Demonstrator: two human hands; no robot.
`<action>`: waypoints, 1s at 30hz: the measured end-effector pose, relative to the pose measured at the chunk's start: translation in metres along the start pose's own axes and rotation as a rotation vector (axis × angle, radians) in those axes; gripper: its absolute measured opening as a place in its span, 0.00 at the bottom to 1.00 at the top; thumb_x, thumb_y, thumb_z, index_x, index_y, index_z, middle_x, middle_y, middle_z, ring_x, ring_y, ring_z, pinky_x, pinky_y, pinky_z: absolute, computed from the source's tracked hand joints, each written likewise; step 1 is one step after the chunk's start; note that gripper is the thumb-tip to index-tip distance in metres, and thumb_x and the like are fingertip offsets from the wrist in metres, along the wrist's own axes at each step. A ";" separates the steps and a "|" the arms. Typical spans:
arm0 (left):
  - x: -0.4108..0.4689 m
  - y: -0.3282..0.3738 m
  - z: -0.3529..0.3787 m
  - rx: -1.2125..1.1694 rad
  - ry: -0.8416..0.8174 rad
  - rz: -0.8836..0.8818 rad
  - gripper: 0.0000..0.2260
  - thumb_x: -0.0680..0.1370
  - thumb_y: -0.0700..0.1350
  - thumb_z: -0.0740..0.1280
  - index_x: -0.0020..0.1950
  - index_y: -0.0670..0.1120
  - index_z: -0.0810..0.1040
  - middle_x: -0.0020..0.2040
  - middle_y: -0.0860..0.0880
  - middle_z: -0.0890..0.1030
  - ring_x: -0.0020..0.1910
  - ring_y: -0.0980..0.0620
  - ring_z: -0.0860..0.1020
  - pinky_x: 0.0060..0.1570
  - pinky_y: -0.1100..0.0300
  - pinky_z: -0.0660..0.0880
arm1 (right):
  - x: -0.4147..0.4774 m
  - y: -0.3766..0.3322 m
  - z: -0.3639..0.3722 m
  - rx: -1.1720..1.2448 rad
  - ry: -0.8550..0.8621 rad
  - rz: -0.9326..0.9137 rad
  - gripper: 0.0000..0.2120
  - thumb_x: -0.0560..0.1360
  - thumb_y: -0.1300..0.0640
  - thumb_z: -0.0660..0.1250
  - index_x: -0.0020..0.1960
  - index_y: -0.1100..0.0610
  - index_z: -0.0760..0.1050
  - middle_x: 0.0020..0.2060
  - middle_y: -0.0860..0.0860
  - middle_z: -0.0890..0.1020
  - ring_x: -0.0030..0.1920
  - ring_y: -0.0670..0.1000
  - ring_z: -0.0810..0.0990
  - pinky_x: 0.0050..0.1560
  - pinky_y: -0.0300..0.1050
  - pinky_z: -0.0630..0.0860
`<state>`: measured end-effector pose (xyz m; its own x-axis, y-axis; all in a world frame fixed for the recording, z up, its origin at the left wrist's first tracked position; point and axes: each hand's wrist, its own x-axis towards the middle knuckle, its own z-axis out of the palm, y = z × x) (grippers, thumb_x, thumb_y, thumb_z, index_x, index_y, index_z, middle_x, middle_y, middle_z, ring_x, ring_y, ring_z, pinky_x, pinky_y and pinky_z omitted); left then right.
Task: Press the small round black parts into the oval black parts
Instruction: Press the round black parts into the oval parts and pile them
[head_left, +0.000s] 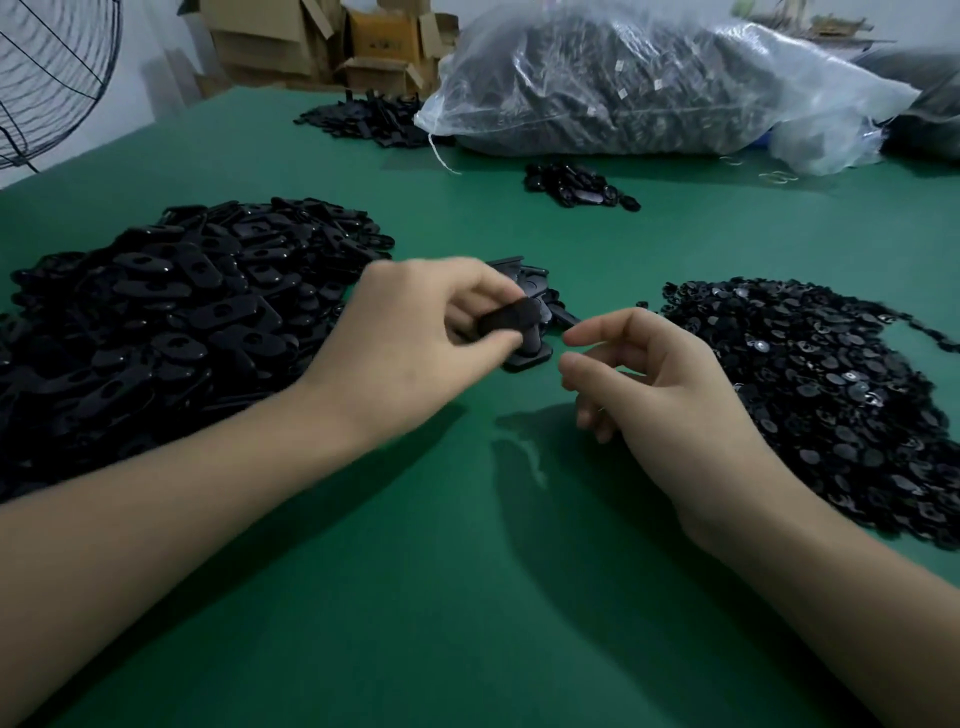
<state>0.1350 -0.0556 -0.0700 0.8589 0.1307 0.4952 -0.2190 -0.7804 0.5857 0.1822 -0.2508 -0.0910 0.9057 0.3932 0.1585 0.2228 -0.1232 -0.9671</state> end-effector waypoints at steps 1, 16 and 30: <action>0.011 -0.002 0.001 0.033 0.014 -0.023 0.12 0.74 0.47 0.78 0.56 0.53 0.87 0.44 0.59 0.85 0.44 0.63 0.83 0.49 0.71 0.78 | 0.001 0.002 -0.001 -0.031 0.014 -0.014 0.05 0.77 0.58 0.72 0.50 0.49 0.79 0.38 0.50 0.83 0.31 0.49 0.79 0.36 0.49 0.74; 0.066 -0.030 0.003 0.344 -0.064 -0.197 0.13 0.80 0.50 0.71 0.65 0.51 0.83 0.61 0.50 0.82 0.54 0.51 0.79 0.63 0.58 0.73 | 0.005 0.005 -0.005 -0.050 0.022 -0.036 0.06 0.75 0.58 0.70 0.49 0.48 0.79 0.38 0.48 0.81 0.32 0.48 0.81 0.38 0.52 0.76; 0.044 -0.055 -0.035 0.782 -0.206 -0.367 0.08 0.79 0.47 0.73 0.57 0.53 0.86 0.54 0.50 0.85 0.55 0.42 0.81 0.55 0.49 0.80 | 0.008 -0.005 -0.008 -0.125 0.118 -0.035 0.07 0.77 0.60 0.69 0.48 0.48 0.79 0.41 0.50 0.82 0.37 0.48 0.80 0.40 0.50 0.76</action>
<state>0.1685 0.0148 -0.0583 0.8956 0.4009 0.1930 0.4008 -0.9152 0.0414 0.1908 -0.2541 -0.0835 0.9310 0.2907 0.2209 0.2911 -0.2262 -0.9296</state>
